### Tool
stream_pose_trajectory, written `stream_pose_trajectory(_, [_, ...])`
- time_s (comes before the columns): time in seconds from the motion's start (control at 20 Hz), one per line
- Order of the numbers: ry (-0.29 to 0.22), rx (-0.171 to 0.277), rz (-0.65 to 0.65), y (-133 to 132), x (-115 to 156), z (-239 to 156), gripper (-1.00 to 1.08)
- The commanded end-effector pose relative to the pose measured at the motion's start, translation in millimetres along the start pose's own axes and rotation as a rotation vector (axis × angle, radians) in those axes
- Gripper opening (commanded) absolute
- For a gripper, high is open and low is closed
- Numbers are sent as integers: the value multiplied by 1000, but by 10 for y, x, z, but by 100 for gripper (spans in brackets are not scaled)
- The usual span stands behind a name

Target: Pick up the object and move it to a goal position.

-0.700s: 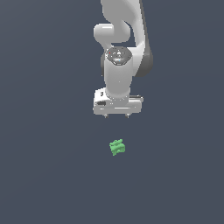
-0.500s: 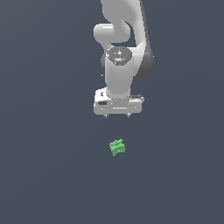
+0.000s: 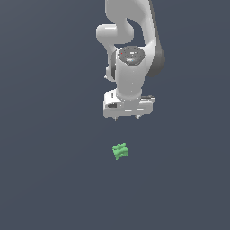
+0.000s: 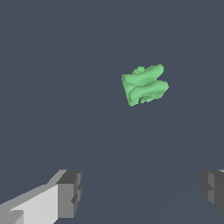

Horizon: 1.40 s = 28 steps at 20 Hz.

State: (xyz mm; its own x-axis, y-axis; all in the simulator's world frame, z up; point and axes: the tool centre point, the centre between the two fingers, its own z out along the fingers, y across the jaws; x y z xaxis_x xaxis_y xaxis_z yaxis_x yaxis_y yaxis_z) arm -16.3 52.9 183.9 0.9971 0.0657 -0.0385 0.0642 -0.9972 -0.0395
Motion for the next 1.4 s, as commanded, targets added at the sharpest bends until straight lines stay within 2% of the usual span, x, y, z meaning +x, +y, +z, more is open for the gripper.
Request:
stream_pose_trajectory(0.0, [0, 0, -2, 6, 10, 8, 100])
stream_pose_trajectory(0.45, [8, -10, -65, 71, 237, 166, 100])
stream_pose_trajectory(0.95, [24, -32, -209, 240, 710, 599, 100])
stream_pose_trajectory(1.35, [31, -43, -279, 332, 912, 843, 100])
